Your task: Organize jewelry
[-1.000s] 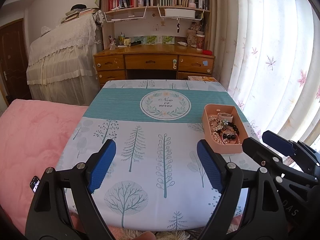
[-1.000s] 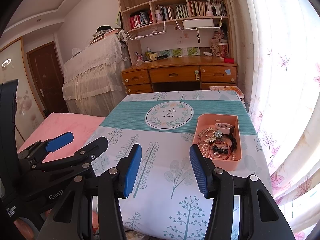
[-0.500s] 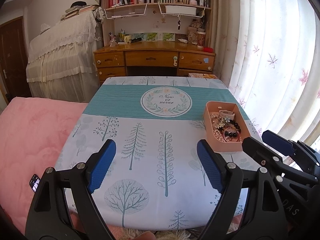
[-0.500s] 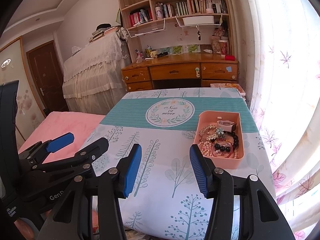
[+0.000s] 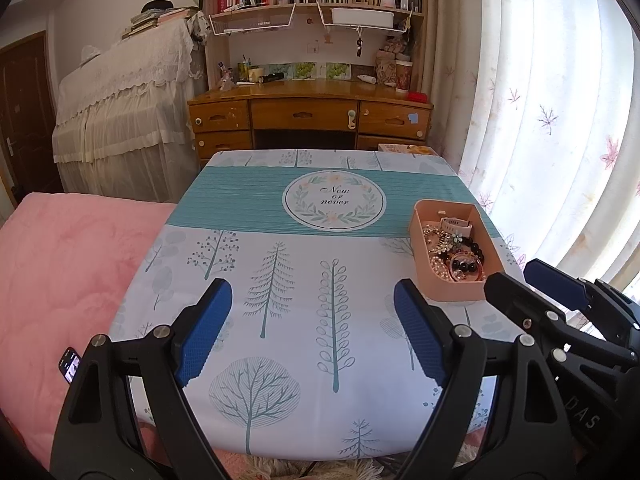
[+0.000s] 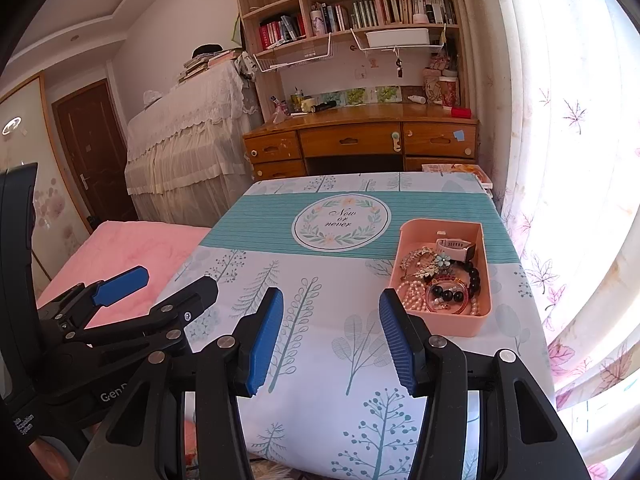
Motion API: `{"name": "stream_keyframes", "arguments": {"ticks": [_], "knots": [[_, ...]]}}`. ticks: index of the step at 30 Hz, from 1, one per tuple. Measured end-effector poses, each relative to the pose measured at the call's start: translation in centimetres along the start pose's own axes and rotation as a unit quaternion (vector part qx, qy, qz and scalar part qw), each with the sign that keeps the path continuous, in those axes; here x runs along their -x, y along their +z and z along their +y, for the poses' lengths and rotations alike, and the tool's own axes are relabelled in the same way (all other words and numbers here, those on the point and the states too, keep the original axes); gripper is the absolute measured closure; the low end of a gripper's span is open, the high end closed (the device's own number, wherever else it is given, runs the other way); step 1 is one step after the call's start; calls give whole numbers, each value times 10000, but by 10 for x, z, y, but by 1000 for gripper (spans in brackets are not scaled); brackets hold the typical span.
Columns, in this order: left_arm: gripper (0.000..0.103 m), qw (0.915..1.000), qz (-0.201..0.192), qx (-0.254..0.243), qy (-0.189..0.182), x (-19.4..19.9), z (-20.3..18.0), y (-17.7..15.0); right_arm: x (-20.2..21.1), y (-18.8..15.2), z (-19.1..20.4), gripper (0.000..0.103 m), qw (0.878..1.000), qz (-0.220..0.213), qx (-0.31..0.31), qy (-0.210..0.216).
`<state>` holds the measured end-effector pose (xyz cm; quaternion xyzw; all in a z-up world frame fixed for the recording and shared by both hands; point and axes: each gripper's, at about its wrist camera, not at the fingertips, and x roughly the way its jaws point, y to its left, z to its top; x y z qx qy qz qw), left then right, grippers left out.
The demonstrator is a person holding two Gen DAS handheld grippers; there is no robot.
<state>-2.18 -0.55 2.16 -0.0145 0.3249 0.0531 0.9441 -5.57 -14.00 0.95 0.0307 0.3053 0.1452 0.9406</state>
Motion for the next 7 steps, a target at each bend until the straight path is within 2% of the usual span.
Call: {"name": "stream_keyframes", "arguments": {"ticks": [7], "knots": [[21, 10000, 68, 43, -13, -9, 6, -8, -5, -6, 1, 52, 10000, 51, 16, 10]]}}
